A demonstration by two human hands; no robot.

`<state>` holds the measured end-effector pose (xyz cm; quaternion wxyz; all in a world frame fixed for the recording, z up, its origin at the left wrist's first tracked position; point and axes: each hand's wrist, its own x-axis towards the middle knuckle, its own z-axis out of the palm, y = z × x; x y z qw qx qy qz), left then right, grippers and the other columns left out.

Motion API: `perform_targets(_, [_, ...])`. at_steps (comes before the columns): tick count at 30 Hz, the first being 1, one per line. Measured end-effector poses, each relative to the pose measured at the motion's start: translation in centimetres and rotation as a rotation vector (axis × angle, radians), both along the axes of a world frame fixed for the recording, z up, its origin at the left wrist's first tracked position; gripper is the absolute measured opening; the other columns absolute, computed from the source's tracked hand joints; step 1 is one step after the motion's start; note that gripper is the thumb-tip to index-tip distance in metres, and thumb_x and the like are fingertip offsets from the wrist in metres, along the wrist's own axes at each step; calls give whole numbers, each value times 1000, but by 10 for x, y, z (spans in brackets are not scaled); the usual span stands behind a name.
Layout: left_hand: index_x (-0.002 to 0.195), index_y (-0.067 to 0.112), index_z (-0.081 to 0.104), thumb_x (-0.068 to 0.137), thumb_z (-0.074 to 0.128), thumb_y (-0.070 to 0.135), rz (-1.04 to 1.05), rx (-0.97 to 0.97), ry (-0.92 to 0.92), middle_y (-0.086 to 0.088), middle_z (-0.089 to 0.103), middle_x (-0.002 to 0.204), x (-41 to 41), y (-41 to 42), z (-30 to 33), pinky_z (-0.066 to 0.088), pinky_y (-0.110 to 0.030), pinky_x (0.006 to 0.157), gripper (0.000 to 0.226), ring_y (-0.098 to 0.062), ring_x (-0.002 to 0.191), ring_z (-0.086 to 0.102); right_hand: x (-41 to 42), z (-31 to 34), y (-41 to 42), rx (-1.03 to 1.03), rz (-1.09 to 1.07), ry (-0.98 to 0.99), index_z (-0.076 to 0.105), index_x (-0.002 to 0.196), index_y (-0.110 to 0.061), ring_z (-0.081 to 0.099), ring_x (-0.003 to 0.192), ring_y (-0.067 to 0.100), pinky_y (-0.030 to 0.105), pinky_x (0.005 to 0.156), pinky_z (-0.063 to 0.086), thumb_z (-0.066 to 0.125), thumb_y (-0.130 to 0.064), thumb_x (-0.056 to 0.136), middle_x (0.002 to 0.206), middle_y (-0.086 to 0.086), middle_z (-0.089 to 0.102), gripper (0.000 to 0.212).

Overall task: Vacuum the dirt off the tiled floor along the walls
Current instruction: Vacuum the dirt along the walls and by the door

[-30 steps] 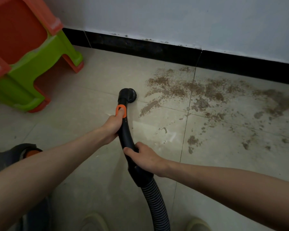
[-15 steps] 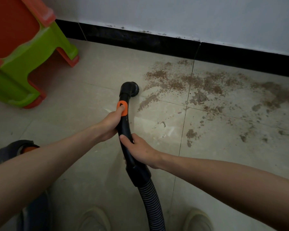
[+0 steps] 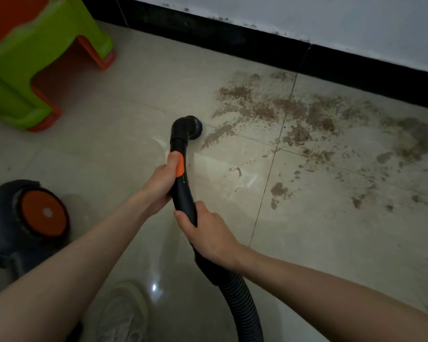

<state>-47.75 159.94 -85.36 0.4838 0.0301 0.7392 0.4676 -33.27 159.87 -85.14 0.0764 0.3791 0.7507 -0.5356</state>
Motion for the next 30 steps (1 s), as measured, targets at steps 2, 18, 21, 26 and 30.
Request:
perform_targets(2, [87, 11, 51, 98, 35, 51, 41, 15, 34, -7, 52, 77, 8, -10, -5, 44, -27, 62, 45, -17, 67, 52, 10, -6, 0, 47, 63, -3, 41, 101, -19, 57, 63, 24, 34, 54, 41, 42, -54, 98, 72, 1, 56, 35])
perform_targets(18, [100, 2, 51, 99, 35, 49, 228, 18, 16, -7, 55, 83, 75, -39, -1, 46, -33, 75, 50, -19, 76, 55, 66, 1, -3, 69, 193, 24, 46, 102, -17, 58, 68, 22, 34, 60, 46, 41, -56, 98, 79, 3, 59, 40])
perform_targets(21, [112, 1, 46, 99, 35, 48, 202, 29, -37, -8, 55, 88, 82, -32, -4, 45, -35, 81, 50, -21, 81, 55, 73, -2, 1, 82, 172, 12, 48, 103, -15, 62, 75, 27, 39, 69, 50, 42, -56, 98, 85, 7, 62, 41])
perform_targets(26, [109, 2, 45, 100, 33, 46, 167, 56, -51, -7, 53, 86, 87, -23, -3, 43, -35, 80, 46, -18, 77, 53, 77, -1, 6, 71, 137, -4, 50, 102, -16, 64, 79, 27, 40, 72, 52, 41, -57, 97, 89, 8, 65, 43])
perform_targets(30, [108, 3, 46, 99, 33, 49, 141, 43, -26, -6, 54, 89, 88, -15, -9, 43, -34, 77, 49, -17, 78, 54, 77, -7, 8, 100, 112, -44, 49, 103, -16, 64, 80, 27, 41, 74, 53, 37, -60, 97, 89, 7, 65, 45])
